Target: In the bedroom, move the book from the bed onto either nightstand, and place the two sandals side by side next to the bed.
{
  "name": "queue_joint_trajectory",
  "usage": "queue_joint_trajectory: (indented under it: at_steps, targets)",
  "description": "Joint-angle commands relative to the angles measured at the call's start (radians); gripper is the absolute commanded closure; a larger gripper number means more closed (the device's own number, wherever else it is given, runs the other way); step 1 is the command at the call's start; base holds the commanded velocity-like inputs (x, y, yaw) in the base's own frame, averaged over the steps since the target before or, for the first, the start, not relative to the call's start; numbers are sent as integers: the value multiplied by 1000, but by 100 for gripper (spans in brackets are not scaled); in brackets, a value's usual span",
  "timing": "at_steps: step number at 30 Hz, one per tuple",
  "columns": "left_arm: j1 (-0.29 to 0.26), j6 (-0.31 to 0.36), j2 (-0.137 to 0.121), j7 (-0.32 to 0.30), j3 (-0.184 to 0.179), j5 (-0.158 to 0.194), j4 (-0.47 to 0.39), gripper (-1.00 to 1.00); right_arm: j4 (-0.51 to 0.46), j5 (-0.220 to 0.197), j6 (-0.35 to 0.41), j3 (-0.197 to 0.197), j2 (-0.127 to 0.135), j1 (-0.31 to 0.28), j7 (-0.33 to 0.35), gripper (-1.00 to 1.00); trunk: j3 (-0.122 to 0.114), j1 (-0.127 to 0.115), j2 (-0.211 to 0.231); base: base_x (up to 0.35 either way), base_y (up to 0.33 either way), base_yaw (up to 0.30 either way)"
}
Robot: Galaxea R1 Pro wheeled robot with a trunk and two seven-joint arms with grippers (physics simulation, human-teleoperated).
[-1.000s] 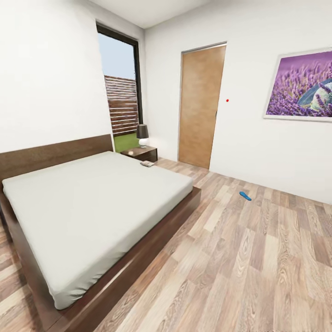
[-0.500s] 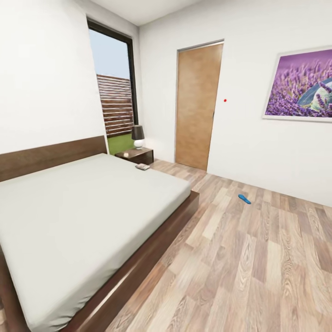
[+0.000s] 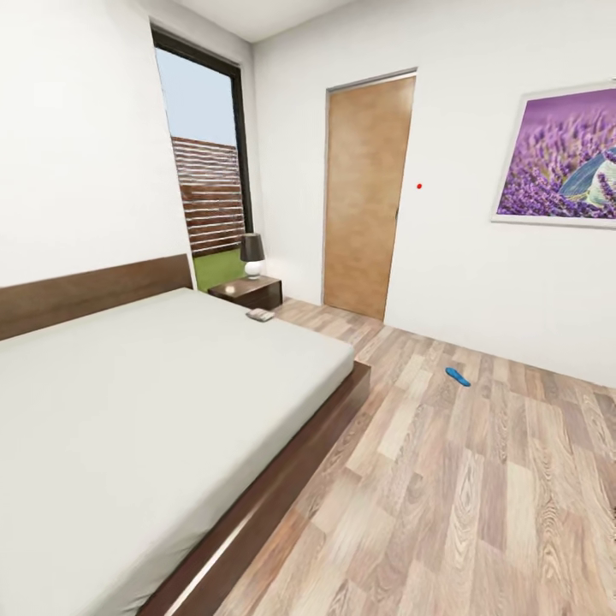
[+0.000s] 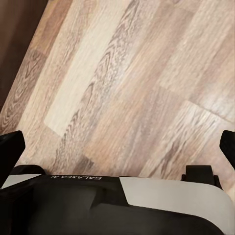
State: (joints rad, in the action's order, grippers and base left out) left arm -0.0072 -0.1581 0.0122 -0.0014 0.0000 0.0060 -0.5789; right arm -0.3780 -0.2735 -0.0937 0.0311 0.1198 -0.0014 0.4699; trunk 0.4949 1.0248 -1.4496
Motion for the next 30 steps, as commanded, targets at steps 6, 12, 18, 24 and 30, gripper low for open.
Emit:
queue_joint_trajectory:
  at_steps: [6,12,18,24,30]
  targets:
    - [0,-3,0,0,0,1,1,-100,-1,-4,0,3,1,0,7,-100,1,0,0,24,0,-248]
    - [0,-3,0,0,0,2,1,-100,-1,-4,0,4,1,0,6,-100,1,0,0,47,0,-283]
    - [0,-3,0,0,0,2,1,-100,-1,-4,0,4,1,0,6,-100,1,0,0,280,0,-142]
    - [0,-3,0,0,0,2,1,-100,-1,-4,0,4,1,0,6,-100,1,0,0,322,0,-13]
    - [0,-2,0,0,0,2,1,-100,-1,-4,0,4,1,0,6,-100,1,0,0,326,-3,-1]
